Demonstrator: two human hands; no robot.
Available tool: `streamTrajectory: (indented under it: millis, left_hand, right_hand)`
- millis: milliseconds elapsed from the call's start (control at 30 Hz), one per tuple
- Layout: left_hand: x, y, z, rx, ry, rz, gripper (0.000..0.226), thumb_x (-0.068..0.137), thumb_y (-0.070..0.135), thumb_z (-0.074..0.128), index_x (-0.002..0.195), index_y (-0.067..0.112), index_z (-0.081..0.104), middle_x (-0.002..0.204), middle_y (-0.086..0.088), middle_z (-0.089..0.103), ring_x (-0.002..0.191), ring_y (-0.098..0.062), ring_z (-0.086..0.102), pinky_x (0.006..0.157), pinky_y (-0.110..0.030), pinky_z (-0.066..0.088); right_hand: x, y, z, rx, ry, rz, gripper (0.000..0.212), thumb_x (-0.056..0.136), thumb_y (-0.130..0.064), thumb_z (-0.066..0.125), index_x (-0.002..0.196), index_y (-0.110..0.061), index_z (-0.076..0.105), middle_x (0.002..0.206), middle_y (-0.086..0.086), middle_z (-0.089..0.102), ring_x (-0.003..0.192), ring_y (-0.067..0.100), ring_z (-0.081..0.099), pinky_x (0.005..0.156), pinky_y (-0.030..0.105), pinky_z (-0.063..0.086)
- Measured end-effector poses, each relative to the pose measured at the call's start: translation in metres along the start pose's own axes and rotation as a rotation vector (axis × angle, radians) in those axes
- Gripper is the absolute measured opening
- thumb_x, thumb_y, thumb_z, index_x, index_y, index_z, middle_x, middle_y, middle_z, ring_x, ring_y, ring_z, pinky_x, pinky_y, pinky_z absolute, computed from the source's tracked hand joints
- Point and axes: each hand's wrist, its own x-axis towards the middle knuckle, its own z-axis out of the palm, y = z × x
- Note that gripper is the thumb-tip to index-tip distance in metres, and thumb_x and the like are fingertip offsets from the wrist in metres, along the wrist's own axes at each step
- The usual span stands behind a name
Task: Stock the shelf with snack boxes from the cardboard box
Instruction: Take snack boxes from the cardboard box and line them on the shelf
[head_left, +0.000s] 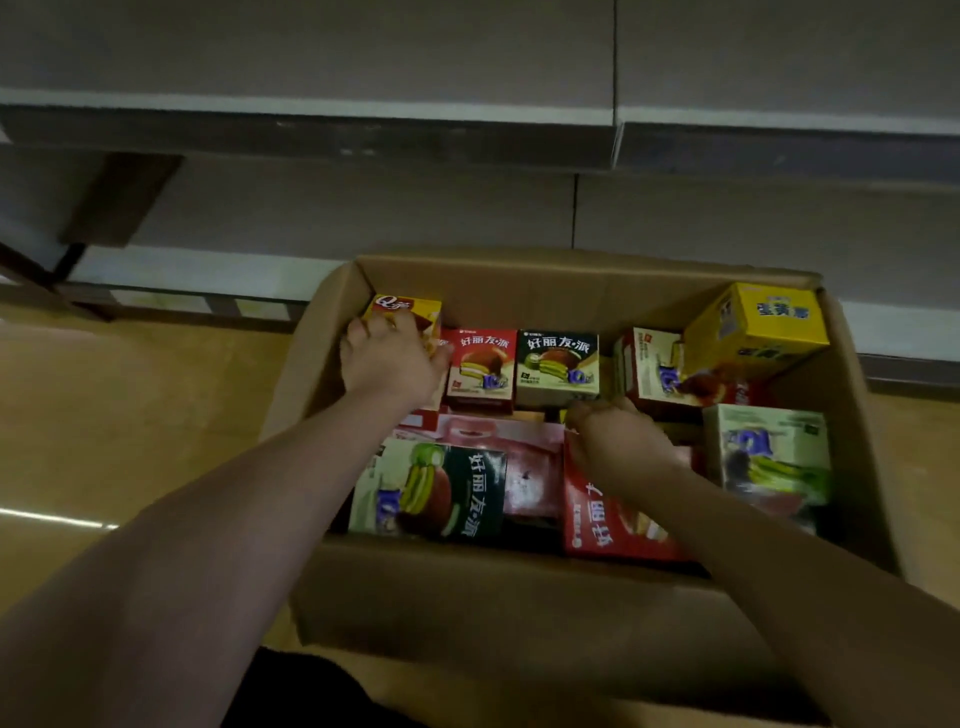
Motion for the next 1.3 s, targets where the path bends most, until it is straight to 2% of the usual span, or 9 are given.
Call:
streamTrajectory:
  millis: [167,367,533,667,767,933,1100,1200,1300]
  left_hand:
    - [0.016,0.006,0.024,0.023,0.054,-0.091,0.064,0.085,0.058,0.055,0.136,0.022,0.041,0.151,-0.02,0.026,0.132,-0.043,0.028,0.107,-0.05,0.027]
    - [-0.011,0.015,0.002,-0.437,0.099,-0.056,0.072,0.077,0.049,0.067,0.14,0.028,0.039,0.147,-0.008,0.03,0.126,-0.041,0.037,0.106,-0.046,0.033]
    - [-0.061,0.051,-0.01,-0.615,0.212,0.223,0.078,0.073,0.048,0.074,0.14,0.025,0.042,0.149,-0.006,0.023,0.132,-0.031,0.037,0.109,-0.043,0.034]
    - [-0.102,0.055,0.003,-0.588,0.277,0.558,0.076,0.072,0.059,0.071,0.138,0.033,0.044,0.154,0.004,0.013,0.14,-0.022,0.026,0.112,-0.04,0.031]
    - [-0.103,0.048,-0.001,-0.93,0.043,0.473,0.085,0.065,0.076,0.063,0.138,0.041,0.038,0.148,0.018,0.019,0.132,0.007,0.029,0.107,-0.02,0.035]
    - [-0.073,0.043,0.01,-1.45,-0.574,0.007,0.068,0.059,0.071,0.075,0.117,0.039,0.058,0.131,0.003,0.06,0.118,-0.023,0.059,0.098,-0.051,0.049]
    - [-0.066,0.043,0.02,-1.578,-0.659,-0.028,0.063,0.065,0.039,0.084,0.12,0.022,0.062,0.117,-0.006,0.069,0.109,-0.03,0.065,0.095,-0.054,0.05]
    - [-0.068,0.043,0.022,-1.566,-0.651,-0.035,0.065,0.06,0.036,0.078,0.12,0.018,0.061,0.112,-0.006,0.071,0.104,-0.029,0.067,0.096,-0.053,0.051]
    - [-0.071,0.043,0.03,-1.529,-0.643,-0.065,0.072,0.06,0.035,0.08,0.125,0.015,0.056,0.11,-0.006,0.072,0.099,-0.028,0.069,0.091,-0.049,0.054]
  right_hand:
    - [0.024,0.009,0.028,0.337,0.221,-0.005,0.013,0.094,-0.016,0.047,0.096,-0.01,0.059,0.091,0.008,0.064,0.089,0.028,0.058,0.07,0.03,0.044]
    - [0.001,0.001,0.022,0.716,0.277,0.112,0.017,0.095,-0.016,0.052,0.106,-0.011,0.063,0.093,0.001,0.064,0.069,0.008,0.052,0.059,0.022,0.042]
    - [0.004,0.009,-0.016,1.511,0.017,0.263,0.055,0.071,-0.06,0.069,0.114,-0.027,0.059,0.118,0.003,0.062,0.105,0.021,0.063,0.089,0.04,0.052]
    - [-0.003,0.001,-0.027,1.798,0.012,0.241,0.045,0.084,-0.044,0.064,0.116,-0.012,0.061,0.105,0.013,0.069,0.094,0.029,0.068,0.08,0.045,0.055]
    - [-0.008,0.002,-0.021,1.803,0.157,0.273,0.027,0.092,-0.022,0.06,0.115,-0.008,0.06,0.102,0.013,0.071,0.09,0.027,0.071,0.071,0.038,0.056]
    - [-0.006,0.007,-0.019,1.864,0.055,0.087,0.039,0.088,-0.021,0.061,0.125,-0.01,0.059,0.115,0.012,0.069,0.103,0.029,0.067,0.083,0.042,0.055]
    - [-0.002,0.012,-0.017,1.744,0.022,0.019,0.053,0.081,-0.034,0.063,0.129,-0.015,0.056,0.112,0.004,0.071,0.102,0.021,0.068,0.082,0.036,0.055]
    - [-0.003,0.035,-0.01,1.283,0.092,0.084,0.072,0.083,-0.052,0.059,0.144,-0.017,0.042,0.132,-0.004,0.058,0.12,0.01,0.054,0.102,0.032,0.042]
    - [-0.006,0.057,0.006,0.573,-0.078,0.102,0.071,0.083,-0.052,0.063,0.142,-0.018,0.04,0.135,0.001,0.054,0.12,0.013,0.051,0.096,0.027,0.041]
